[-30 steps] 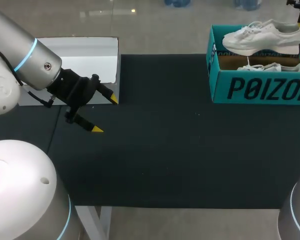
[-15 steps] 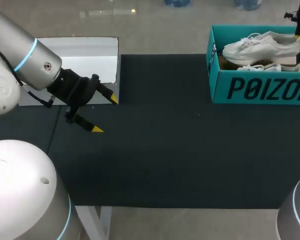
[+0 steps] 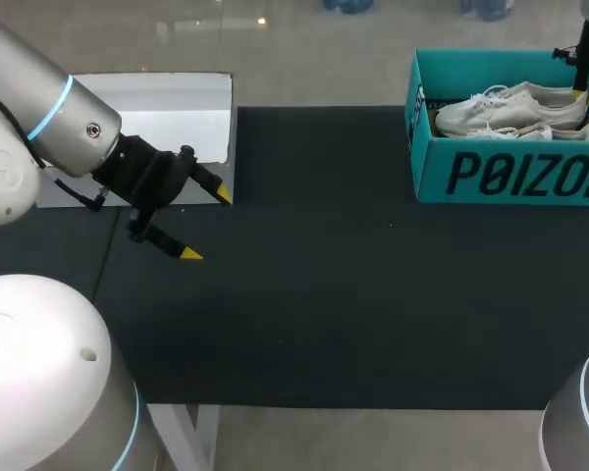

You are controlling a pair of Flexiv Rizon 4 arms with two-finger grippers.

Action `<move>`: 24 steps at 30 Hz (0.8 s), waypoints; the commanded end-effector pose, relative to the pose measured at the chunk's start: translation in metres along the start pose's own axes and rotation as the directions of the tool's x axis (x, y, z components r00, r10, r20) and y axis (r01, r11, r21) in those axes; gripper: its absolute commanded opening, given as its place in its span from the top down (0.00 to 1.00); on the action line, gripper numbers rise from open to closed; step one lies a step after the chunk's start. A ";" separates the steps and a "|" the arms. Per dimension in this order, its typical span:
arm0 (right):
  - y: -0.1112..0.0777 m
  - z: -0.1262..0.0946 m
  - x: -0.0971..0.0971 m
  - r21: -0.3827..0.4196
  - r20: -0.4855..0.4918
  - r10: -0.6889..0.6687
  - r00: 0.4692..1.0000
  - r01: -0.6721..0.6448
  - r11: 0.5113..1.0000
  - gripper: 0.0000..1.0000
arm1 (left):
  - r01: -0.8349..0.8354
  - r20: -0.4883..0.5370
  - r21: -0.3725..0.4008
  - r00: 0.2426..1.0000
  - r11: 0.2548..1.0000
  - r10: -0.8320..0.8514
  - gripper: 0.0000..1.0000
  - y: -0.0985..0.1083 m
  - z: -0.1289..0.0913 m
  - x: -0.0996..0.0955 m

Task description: Take the shoe out of the shoebox, open the shoe tongue, remove and reinsert the insole, then place the shoe into the shoebox

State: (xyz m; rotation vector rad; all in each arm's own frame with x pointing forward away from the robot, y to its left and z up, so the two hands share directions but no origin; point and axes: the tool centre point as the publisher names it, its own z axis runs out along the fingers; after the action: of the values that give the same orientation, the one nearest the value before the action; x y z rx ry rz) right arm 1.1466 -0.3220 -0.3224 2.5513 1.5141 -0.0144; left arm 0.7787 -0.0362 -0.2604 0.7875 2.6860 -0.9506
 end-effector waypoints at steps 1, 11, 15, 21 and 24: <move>-0.001 0.002 0.002 0.001 -0.003 -0.001 1.000 0.001 1.000 1.00 | 0.000 -0.003 -0.003 1.000 1.000 0.000 0.00 0.000 0.001 -0.001; -0.004 -0.013 0.003 -0.038 -0.022 0.003 1.000 -0.004 0.999 0.00 | 0.000 -0.003 -0.003 1.000 1.000 0.000 0.00 0.000 0.001 -0.001; -0.006 -0.034 0.007 -0.063 -0.034 0.000 0.999 -0.002 0.998 0.00 | 0.000 -0.003 -0.003 1.000 1.000 0.000 0.00 0.000 0.001 -0.001; -0.018 -0.071 0.017 -0.077 -0.084 -0.011 0.996 0.005 0.997 0.00 | 0.000 -0.003 -0.003 1.000 1.000 0.000 0.00 0.000 0.001 -0.001; -0.034 -0.092 0.028 -0.082 -0.108 -0.030 0.994 0.021 0.996 0.00 | 0.000 -0.003 -0.003 1.000 1.000 0.000 0.00 0.000 0.001 -0.001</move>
State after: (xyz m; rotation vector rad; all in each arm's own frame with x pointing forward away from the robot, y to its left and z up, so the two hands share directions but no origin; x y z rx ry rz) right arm 1.1484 -0.2803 -0.2625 2.5437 1.5673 0.1501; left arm 0.7787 -0.0361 -0.2604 0.7874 2.6860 -0.9506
